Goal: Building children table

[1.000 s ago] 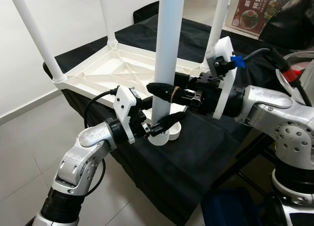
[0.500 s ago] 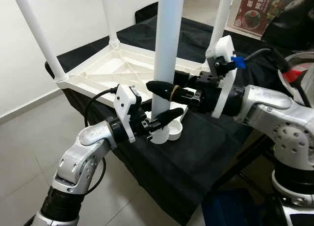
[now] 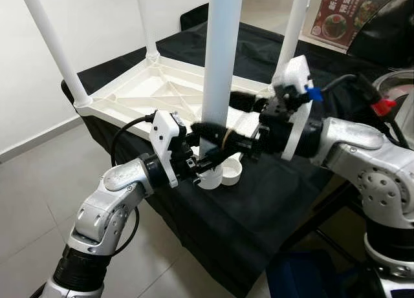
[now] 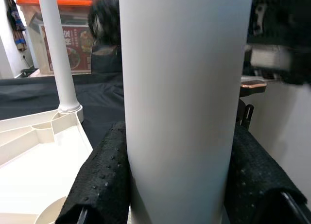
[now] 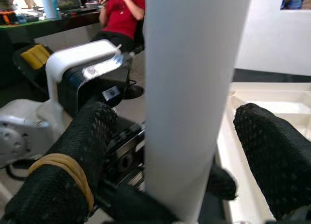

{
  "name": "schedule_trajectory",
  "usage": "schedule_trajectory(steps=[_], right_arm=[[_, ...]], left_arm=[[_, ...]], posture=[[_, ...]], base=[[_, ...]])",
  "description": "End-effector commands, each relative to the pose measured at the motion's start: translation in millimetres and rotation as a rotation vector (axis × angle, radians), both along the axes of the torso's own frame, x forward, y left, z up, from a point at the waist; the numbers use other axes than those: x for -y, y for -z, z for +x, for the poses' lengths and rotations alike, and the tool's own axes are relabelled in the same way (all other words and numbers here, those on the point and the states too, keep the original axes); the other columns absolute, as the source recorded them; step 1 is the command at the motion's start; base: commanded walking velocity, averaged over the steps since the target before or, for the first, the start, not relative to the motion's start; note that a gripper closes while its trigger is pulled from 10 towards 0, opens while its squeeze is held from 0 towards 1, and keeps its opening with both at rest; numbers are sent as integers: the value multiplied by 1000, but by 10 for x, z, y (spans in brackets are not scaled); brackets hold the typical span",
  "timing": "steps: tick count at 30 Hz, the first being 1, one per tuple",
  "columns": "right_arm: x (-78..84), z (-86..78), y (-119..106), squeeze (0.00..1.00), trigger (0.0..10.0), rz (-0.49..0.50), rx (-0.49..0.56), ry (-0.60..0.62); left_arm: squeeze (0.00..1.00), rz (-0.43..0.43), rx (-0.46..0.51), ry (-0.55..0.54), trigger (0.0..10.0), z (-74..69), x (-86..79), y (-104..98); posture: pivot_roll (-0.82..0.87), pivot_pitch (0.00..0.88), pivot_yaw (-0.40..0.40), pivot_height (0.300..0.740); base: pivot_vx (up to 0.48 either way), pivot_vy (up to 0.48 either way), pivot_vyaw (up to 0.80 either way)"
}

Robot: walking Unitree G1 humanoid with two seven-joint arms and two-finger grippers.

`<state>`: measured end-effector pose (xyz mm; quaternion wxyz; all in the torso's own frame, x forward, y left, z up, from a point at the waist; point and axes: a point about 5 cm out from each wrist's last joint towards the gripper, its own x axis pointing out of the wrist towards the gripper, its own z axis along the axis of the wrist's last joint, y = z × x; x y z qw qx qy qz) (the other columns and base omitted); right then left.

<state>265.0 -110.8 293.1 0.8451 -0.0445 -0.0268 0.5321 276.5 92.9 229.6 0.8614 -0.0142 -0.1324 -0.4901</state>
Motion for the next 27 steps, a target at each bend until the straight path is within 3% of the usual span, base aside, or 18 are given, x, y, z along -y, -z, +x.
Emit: schedule_trajectory(steps=[1,7,8,9,10,23,24,25,26,27], right_arm=[[-76,-42,41,0,10000,-2,-6,-38],[-97,-20,34,0,9961,24,-13,-31],[-96,-14,32,0,4235,29,-13,-29],[-96,-14,32,0,4235,29,-13,-29],[-95,-9,33,0,0,34,-16,-27],[-42,18,37,0,0,27,-14,8],[-34,32,34,0,0,29,-13,20],[-34,32,34,0,0,29,-13,20],[-30,53,28,0,0,34,-9,38],[-30,53,28,0,0,34,-9,38]], left_arm=[[0,10,17,22,0,-36,28,-26],[0,10,17,27,0,-41,37,-28],[0,9,17,29,0,-43,40,-30],[0,9,17,29,0,-43,40,-30],[0,7,17,31,0,-46,44,-31],[0,8,38,-1,0,-14,39,-52],[455,-5,34,-15,3804,2,34,-64],[455,-5,34,-15,3804,2,34,-64],[1000,-16,27,-17,10000,11,28,-74],[1000,-16,27,-17,10000,11,28,-74]], posture=[[-50,85,-3,740],[-47,88,-4,740],[-47,91,-4,740],[-47,91,-4,740],[-48,90,-5,740],[-50,93,1,740],[-50,90,-1,740],[-50,90,-1,740],[-48,91,-2,740],[-48,91,-2,740]], base=[[0,0,0],[0,0,0],[0,0,0],[0,0,0],[0,0,0],[0,0,0],[0,0,0],[0,0,0],[0,0,0],[0,0,0]])
